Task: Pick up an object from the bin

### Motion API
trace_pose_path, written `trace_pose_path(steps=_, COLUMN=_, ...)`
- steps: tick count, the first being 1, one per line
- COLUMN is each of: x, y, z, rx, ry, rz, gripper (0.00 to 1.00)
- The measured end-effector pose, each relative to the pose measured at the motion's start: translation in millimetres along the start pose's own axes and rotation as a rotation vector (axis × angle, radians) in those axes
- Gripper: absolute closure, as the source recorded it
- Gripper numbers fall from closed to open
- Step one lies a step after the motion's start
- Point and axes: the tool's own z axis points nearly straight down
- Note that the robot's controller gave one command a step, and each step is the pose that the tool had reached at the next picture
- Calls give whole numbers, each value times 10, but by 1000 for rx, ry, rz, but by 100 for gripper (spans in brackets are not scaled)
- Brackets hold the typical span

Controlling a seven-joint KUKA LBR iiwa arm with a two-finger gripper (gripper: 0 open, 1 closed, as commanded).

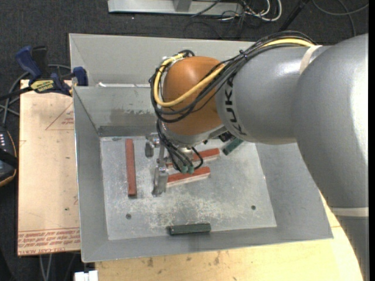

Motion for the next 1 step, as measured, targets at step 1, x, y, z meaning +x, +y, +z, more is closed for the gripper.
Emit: trace_pose_path(steps=1, x=-547, y=-765, z=657, rx=-2, ry=-1, rz=-58, gripper=0)
